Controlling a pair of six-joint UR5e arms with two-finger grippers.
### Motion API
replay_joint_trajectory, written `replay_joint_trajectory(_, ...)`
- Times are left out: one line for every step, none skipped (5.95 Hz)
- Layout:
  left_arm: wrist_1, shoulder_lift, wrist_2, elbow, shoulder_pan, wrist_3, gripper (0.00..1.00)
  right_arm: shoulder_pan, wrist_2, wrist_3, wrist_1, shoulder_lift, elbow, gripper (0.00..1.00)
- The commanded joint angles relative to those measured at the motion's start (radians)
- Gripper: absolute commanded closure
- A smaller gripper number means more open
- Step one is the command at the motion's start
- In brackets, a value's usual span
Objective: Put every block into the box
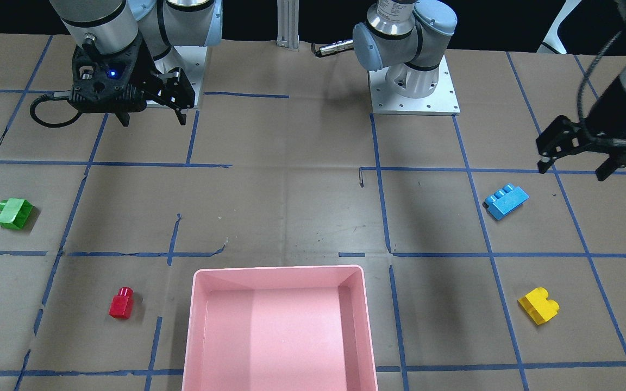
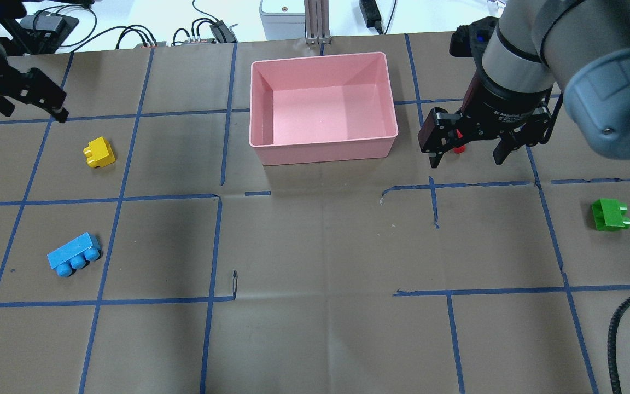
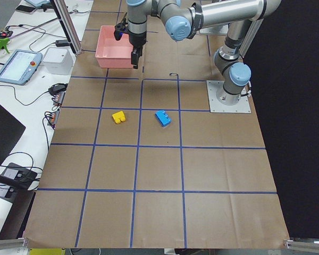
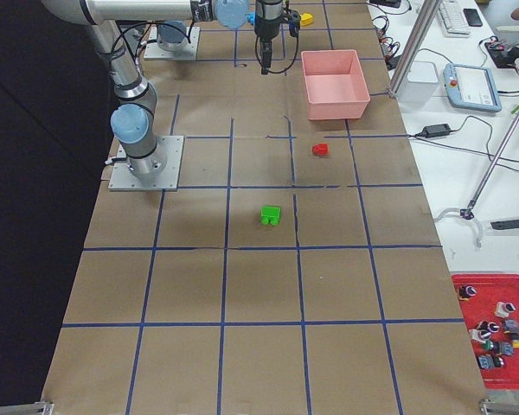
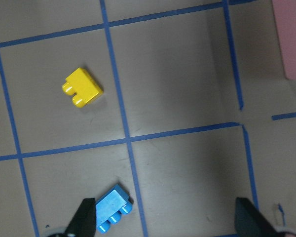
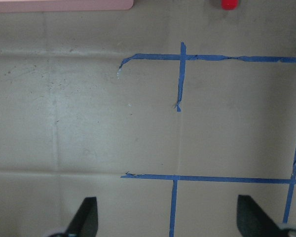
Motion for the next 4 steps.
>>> replay_joint_trajectory(0.01,0.028,-0.046,-0.115,0.226,0.254,0.01,-0.013,-0.002,-0.01,0.0,0.003,0.003,0.0)
replay_joint_trajectory(0.007,0.094,-0.046,-0.186,0.24,0.243,0.01,-0.06,-0.002,-0.022,0.0,0.008,0.01,0.0)
replay_joint_trajectory(0.021,0.141,-0.046,-0.258,0.24,0.238,0.01,-0.149,0.005,-0.122,-0.008,-0.003,0.051,0.0)
replay_joint_trajectory(0.077,0.131,-0.045,-0.285,0.239,0.241,0.01,-0.265,-0.003,-0.273,-0.007,-0.032,0.058,0.0)
